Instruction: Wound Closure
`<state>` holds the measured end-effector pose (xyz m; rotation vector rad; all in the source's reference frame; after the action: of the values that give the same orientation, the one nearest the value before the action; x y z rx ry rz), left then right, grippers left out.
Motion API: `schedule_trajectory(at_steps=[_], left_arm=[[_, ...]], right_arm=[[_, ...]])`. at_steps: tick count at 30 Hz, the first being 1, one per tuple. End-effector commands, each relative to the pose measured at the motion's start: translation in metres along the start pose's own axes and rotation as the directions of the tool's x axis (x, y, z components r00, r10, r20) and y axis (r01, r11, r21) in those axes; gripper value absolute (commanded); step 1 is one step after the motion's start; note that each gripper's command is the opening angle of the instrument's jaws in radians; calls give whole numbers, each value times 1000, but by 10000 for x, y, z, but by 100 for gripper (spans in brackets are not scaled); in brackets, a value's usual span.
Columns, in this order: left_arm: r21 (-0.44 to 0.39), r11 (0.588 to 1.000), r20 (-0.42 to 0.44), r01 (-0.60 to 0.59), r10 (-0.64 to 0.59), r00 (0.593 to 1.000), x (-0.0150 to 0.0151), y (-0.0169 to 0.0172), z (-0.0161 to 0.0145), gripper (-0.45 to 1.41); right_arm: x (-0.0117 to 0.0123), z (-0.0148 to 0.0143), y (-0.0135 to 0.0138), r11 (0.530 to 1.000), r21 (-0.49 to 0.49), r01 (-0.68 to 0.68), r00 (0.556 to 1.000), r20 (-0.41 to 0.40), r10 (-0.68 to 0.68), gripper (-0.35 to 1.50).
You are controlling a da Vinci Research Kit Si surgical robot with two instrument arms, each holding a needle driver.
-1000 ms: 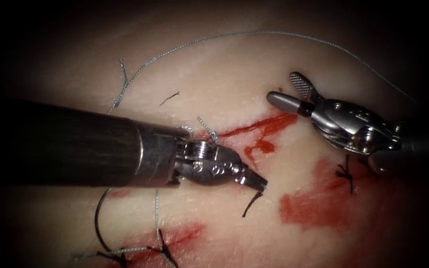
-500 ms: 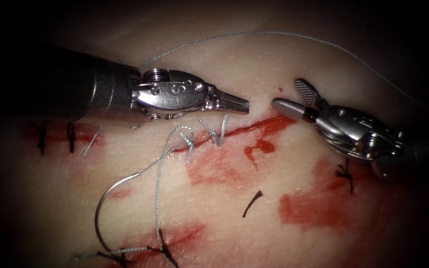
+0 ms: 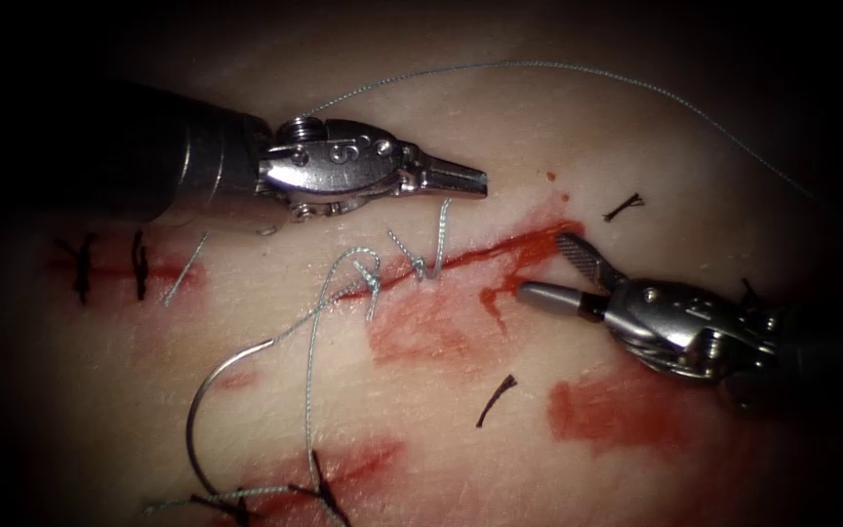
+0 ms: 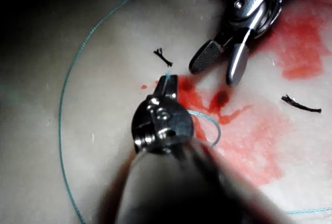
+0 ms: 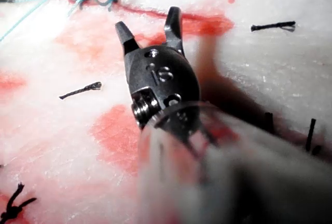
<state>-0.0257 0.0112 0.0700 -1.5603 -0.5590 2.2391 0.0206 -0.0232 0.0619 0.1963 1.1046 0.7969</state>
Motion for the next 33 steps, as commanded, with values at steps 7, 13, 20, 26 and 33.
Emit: schedule_trajectory(at_steps=[7, 13, 20, 26, 33], left_arm=[[14, 999, 2, -42, 42, 999, 0, -3, 6, -45], [20, 996, 2, -84, 84, 996, 3, -3, 7, -45], [27, 995, 3, -93, 93, 996, 4, -2, 6, -45], [26, 995, 3, -96, 95, 995, 7, 2, 6, -45], [21, 995, 2, -94, 94, 996, 8, 3, 7, -45]], right_arm=[[9, 38, -31, 998, 17, -67, 994, -91, 68, 126], [15, 67, -41, 996, 14, -83, 984, -160, 84, 128], [13, 85, -39, 997, 7, -80, 976, -201, 79, 130], [9, 99, -30, 997, -4, -78, 976, -204, 75, 130], [0, 115, -29, 998, -13, -68, 976, -207, 64, 133]])
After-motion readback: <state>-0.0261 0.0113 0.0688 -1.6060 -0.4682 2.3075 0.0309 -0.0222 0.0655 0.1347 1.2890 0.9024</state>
